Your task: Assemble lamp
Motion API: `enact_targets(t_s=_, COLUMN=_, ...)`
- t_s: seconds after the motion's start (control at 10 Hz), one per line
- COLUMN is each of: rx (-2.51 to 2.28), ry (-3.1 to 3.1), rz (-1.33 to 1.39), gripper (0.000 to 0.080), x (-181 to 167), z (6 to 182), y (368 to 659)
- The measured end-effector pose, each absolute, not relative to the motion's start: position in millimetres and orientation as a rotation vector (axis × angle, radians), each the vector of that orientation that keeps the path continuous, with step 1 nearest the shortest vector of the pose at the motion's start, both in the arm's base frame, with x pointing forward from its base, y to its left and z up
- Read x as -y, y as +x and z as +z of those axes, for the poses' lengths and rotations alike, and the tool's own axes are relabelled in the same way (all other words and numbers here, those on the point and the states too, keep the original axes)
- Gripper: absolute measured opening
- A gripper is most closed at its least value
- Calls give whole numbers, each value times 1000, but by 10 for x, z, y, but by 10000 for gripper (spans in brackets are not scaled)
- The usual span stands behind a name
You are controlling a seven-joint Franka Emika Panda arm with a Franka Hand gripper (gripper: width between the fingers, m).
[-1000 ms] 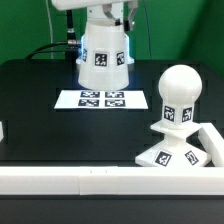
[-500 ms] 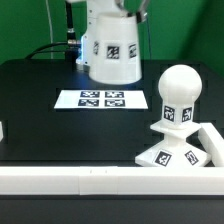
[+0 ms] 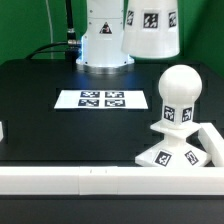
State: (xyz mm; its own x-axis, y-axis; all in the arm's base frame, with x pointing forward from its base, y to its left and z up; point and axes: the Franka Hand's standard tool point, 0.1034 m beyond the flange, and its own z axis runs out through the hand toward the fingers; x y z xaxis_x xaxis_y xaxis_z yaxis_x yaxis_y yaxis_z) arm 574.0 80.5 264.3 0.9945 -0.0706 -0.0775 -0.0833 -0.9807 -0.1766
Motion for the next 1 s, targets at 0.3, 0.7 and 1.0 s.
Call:
enact_targets(t_s=0.3, rx=-124, ry=-2955, rz=85, gripper=47, x=-925, z=2377, y=6020)
enact_targets(t_s=0.7, rx=-139, ry=-2964, rz=73, gripper=47, x=-904, z=2087, y=6073)
enact_targets(t_s=1.0, rx=-132, ry=-2966, rz=42, gripper=47, x=-950, z=1963, y=6117)
